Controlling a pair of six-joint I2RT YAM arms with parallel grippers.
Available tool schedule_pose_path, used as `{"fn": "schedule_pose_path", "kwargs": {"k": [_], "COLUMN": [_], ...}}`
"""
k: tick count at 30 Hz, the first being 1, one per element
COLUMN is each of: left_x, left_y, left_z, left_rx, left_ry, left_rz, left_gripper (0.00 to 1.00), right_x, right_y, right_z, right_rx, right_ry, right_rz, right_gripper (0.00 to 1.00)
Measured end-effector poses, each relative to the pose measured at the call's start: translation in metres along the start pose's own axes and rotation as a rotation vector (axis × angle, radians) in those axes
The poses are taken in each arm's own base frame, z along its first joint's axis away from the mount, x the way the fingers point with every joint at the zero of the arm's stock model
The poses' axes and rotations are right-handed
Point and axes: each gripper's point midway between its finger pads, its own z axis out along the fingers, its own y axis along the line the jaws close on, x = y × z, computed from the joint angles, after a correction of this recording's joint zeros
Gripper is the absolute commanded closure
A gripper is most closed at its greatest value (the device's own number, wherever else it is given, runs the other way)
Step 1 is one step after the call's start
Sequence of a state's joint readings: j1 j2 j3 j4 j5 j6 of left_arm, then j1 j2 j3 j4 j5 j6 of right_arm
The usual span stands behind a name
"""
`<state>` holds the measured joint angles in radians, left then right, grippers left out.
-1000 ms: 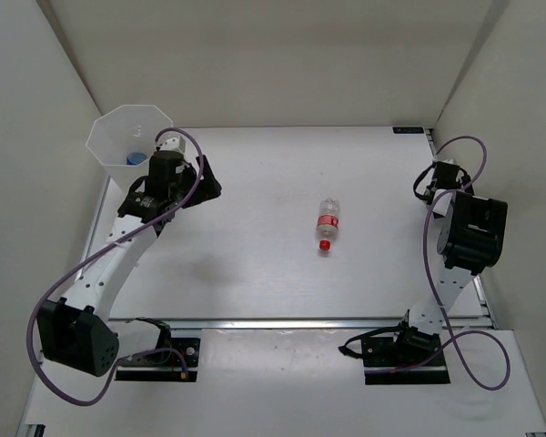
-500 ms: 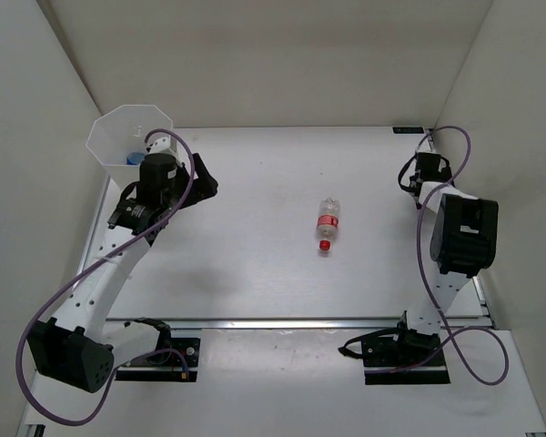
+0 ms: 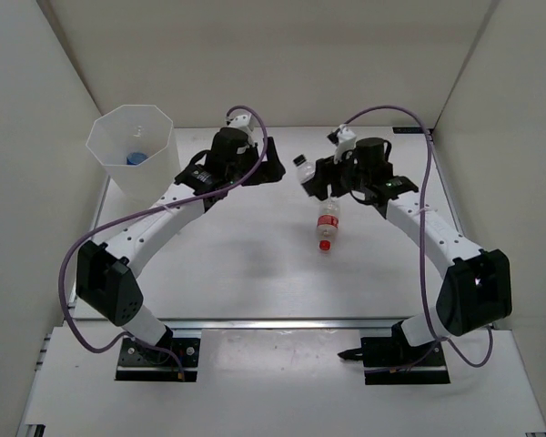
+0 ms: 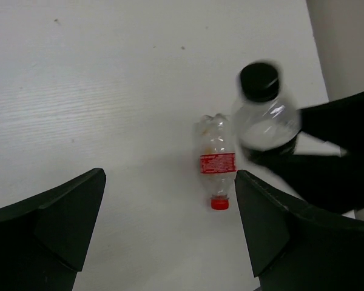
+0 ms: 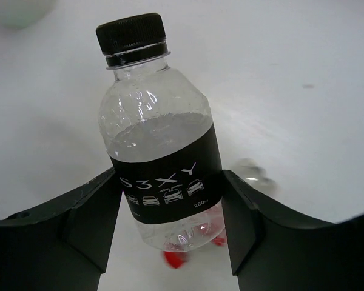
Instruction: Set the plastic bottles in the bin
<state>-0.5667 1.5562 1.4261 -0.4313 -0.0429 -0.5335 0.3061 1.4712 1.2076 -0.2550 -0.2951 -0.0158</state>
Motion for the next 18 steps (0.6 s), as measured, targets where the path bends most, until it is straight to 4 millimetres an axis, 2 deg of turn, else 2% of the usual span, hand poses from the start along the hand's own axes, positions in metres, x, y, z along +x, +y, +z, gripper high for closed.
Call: {"fn": "schedule_pose_path", "kwargs": {"k": [3, 5, 7, 10, 15, 16, 17, 18], "left_x": [-0.002, -0.006, -0.008, -0.005, 0.013, 0.016, 0.017, 0.018], "left_y": [-0.018, -0.022, -0.026, -0.028, -0.028, -0.028, -0.028, -0.029], "left_z": [0.006, 0.007, 0.009, 0.010, 0.013, 0.013, 0.013, 0.011], "left_rx": [0.043, 0.058, 0.075, 0.078, 0.081, 0.089, 0.098, 0.105], "left_ry": [-0.020, -0.040, -0.059, -0.064, -0.034, -0.032, -0.036, -0.040], "left_rz": [0.013, 0.009, 0.006, 0.011, 0.021, 0.011, 0.004, -0.002], "left_gripper": [0.01, 0.01, 0.01, 0.01, 0.03, 0.12, 0.15, 0.32], "right_x": [0.018, 0.028, 0.029, 0.019, 0.001, 0.000, 0.001, 0.001], "right_y": [0.060, 0.087, 0.106, 0.126, 0.137, 0.138, 0.139, 0.141], "right_z": [0.003, 0.001, -0.001, -0.005, -0.011, -0.012, -0.011, -0.011], "right_rx": [-0.212, -0.313, -0.386, -0.455, -0.477, -0.473, -0.469, -0.470], "right_ry": [0.032, 0.059, 0.066, 0.038, -0.034, -0.037, -0.035, -0.034], "right_rz": [0.060, 0.100, 0.135, 0.164, 0.184, 0.187, 0.191, 0.193], "right_gripper": [1.00, 1.00, 1.00, 1.00, 1.00, 1.00, 1.00, 1.00]}}
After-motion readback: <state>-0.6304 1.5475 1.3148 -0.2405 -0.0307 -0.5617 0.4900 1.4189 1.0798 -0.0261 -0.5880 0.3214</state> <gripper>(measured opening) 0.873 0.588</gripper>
